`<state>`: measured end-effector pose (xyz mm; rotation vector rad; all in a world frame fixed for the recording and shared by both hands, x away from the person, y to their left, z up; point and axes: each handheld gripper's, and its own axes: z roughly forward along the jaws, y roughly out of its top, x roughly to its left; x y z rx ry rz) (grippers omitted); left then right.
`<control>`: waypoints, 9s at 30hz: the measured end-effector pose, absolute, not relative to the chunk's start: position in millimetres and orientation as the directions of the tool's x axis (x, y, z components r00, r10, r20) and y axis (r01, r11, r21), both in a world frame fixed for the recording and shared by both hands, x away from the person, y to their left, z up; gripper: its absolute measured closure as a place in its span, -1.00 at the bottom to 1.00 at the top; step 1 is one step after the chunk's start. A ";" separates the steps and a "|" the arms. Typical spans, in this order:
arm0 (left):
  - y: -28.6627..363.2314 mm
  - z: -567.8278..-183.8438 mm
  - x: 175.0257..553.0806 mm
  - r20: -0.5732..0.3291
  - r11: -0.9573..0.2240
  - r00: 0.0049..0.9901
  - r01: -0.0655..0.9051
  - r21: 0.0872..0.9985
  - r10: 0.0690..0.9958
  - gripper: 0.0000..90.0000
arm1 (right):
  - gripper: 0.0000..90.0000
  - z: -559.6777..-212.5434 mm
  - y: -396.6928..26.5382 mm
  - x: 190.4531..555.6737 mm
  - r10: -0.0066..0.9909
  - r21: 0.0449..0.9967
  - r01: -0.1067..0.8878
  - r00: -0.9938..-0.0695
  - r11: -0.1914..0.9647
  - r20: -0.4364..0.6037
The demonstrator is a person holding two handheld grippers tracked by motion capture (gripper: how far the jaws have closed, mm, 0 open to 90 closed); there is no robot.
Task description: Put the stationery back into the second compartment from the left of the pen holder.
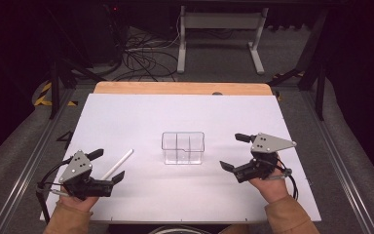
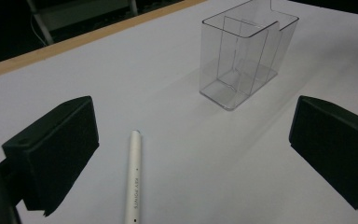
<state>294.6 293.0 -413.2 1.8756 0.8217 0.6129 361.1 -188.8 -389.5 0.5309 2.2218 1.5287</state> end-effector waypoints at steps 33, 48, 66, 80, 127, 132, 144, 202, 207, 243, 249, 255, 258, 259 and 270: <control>286.4 -397.1 334.9 -0.007 -0.381 0.685 0.414 0.827 0.728 -0.89 | -0.97 -447.3 -234.1 337.1 0.618 0.954 0.173 -0.786 0.246 -0.016; 289.7 -399.6 345.6 -0.032 -0.405 0.659 0.499 0.766 0.752 -0.77 | -0.96 -448.7 -232.7 337.6 0.604 0.954 0.177 -0.797 0.242 -0.006; 287.5 -411.8 372.0 -0.022 -0.462 0.597 0.643 0.611 0.802 -0.52 | -0.95 -449.6 -230.9 337.8 0.590 0.951 0.181 -0.808 0.249 -0.001; 282.9 -424.1 391.9 -0.035 -0.483 0.569 0.728 0.486 0.822 -0.36 | -0.94 -451.1 -229.2 338.2 0.584 0.946 0.185 -0.812 0.265 -0.005; 267.9 -442.0 408.3 0.048 -0.558 0.575 0.765 0.323 0.816 0.74 | -0.94 -454.0 -227.7 339.8 0.575 0.941 0.192 -0.818 0.279 -0.003; 268.5 -437.8 406.1 0.044 -0.550 0.574 0.758 0.349 0.818 0.74 | -0.94 -454.2 -227.5 339.9 0.575 0.941 0.191 -0.818 0.281 -0.005; 269.9 -415.3 393.4 0.040 -0.515 0.581 0.685 0.516 0.813 0.74 | -0.94 -454.1 -227.8 339.4 0.575 0.942 0.188 -0.818 0.279 -0.007; 234.0 -364.5 368.2 -0.102 -0.039 0.780 0.160 0.986 0.617 0.74 | -0.94 -454.6 -226.2 338.5 0.566 0.945 0.185 -0.825 0.271 -0.001; 218.0 -364.3 371.8 -0.080 -0.056 0.796 0.141 0.988 0.600 0.74 | -0.94 -454.8 -226.5 338.5 0.564 0.945 0.183 -0.826 0.272 -0.002; 139.2 -379.8 394.4 0.016 -0.078 0.840 0.031 0.996 0.543 0.73 | -0.93 -456.7 -225.8 336.7 0.552 0.943 0.183 -0.834 0.278 -0.001; 135.3 -384.8 399.3 -0.005 -0.071 0.841 0.052 0.996 0.541 0.73 | -0.93 -456.9 -226.1 336.6 0.550 0.943 0.180 -0.835 0.278 -0.003; 131.9 -388.7 402.4 -0.018 -0.070 0.841 0.066 0.995 0.540 0.73 | -0.93 -457.3 -225.8 336.8 0.550 0.943 0.181 -0.835 0.280 -0.003; 131.6 -389.8 402.6 -0.014 -0.081 0.840 0.069 0.994 0.542 0.73 | -0.93 -457.1 -226.1 336.6 0.549 0.943 0.180 -0.836 0.279 -0.003; 132.0 -390.0 403.0 -0.016 -0.082 0.840 0.072 0.994 0.543 0.73 | -0.93 -457.0 -226.1 336.5 0.549 0.943 0.181 -0.836 0.279 -0.002; 137.2 -400.1 409.8 -0.041 -0.080 0.825 0.104 0.991 0.564 0.72 | -0.93 -457.2 -225.8 336.5 0.548 0.943 0.181 -0.837 0.278 -0.001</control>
